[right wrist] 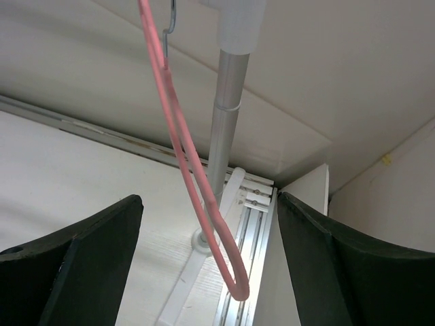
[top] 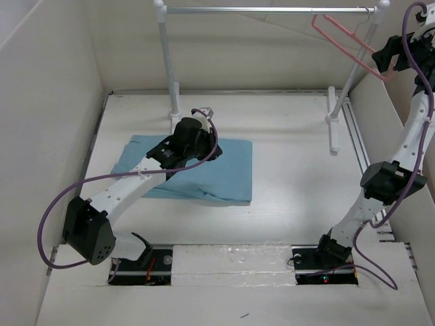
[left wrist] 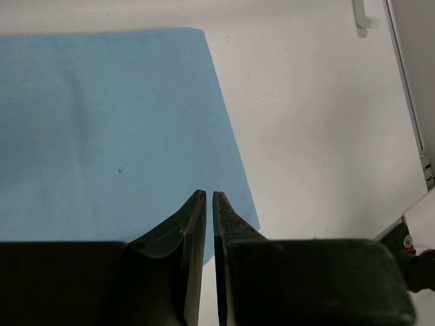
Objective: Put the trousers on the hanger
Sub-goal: Pick up the hanger from the clothesline.
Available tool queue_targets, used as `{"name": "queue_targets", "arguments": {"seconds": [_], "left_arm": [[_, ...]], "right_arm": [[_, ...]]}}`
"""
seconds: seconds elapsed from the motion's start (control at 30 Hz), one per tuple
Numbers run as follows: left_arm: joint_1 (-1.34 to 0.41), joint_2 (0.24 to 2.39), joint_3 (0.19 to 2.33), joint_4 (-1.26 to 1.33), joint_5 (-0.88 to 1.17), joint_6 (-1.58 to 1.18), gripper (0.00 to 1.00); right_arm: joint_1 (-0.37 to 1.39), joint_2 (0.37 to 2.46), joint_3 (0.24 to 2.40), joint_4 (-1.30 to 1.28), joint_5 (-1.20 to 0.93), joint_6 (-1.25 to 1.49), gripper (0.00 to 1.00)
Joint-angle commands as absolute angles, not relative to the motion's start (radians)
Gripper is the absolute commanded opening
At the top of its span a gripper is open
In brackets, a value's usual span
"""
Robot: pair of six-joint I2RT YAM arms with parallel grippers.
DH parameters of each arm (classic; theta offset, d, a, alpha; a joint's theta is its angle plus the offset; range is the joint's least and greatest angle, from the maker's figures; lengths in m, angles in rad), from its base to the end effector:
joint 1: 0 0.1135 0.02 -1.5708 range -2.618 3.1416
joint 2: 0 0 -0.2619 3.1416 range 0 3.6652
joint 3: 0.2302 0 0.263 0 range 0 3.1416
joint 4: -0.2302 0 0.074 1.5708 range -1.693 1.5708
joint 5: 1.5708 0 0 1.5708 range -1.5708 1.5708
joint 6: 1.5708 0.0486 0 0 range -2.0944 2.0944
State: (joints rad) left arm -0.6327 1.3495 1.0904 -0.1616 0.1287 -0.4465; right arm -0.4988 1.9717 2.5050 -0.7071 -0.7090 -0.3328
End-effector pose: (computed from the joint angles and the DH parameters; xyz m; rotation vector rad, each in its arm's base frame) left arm 0.2680 -0.2043 0.3115 0.2801 2.0648 -0.8084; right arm 0.3852 -0.1738 0.5173 -0.3688 1.6620 -0.0010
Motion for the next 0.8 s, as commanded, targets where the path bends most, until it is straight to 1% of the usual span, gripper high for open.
{"name": "queue_targets", "arguments": {"seconds": [0.0,0.1,0.23,0.37,0.43,0.47,0.53,0.57,0.6,0.63,0.67,0.73,0.77], "left_arm": [[-0.630,1.322,1.089,-0.143,0.153,-0.425,0.06],[-0.630,1.330,1.091,-0.147,0.143,-0.417,0.06],[-0.630,1.342,1.094,-0.147,0.140,-0.419,0.06],[-0.630,1.348,1.103,-0.155,0.130,-0.420,0.06],[-0.630,1.353,1.108,-0.156,0.127,-0.419,0.06],[-0.630,1.353,1.111,-0.160,0.123,-0.419,0.06],[-0.630,1.355,1.111,-0.160,0.121,-0.420,0.06],[-0.630,1.358,1.115,-0.158,0.121,-0.422,0.06],[-0.630,1.358,1.115,-0.158,0.121,-0.422,0.06],[-0.630,1.359,1.115,-0.158,0.123,-0.422,0.07],[-0.630,1.361,1.115,-0.158,0.123,-0.423,0.06],[-0.630,1.361,1.112,-0.155,0.126,-0.426,0.06],[-0.630,1.361,1.111,-0.150,0.127,-0.426,0.06]], "right_arm": [[-0.514,1.983,2.507,-0.655,-0.813,-0.302,0.85],[-0.505,1.997,2.488,-0.631,-0.859,-0.290,0.84],[-0.505,2.023,2.488,-0.634,-0.859,-0.287,0.83],[-0.505,2.033,2.471,-0.626,-0.887,-0.284,0.80],[-0.505,2.034,2.471,-0.624,-0.908,-0.282,0.75],[-0.505,2.036,2.468,-0.621,-0.919,-0.281,0.70],[-0.496,2.025,2.459,-0.620,-0.934,-0.279,0.67],[-0.495,2.008,2.444,-0.615,-0.925,-0.278,0.49],[-0.495,2.008,2.444,-0.615,-0.925,-0.278,0.49],[-0.485,1.985,2.415,-0.600,-0.923,-0.278,0.45],[-0.485,1.974,2.398,-0.597,-0.920,-0.279,0.36],[-0.476,1.950,2.346,-0.577,-0.905,-0.278,0.27],[-0.476,1.927,2.330,-0.575,-0.899,-0.279,0.20]]}}
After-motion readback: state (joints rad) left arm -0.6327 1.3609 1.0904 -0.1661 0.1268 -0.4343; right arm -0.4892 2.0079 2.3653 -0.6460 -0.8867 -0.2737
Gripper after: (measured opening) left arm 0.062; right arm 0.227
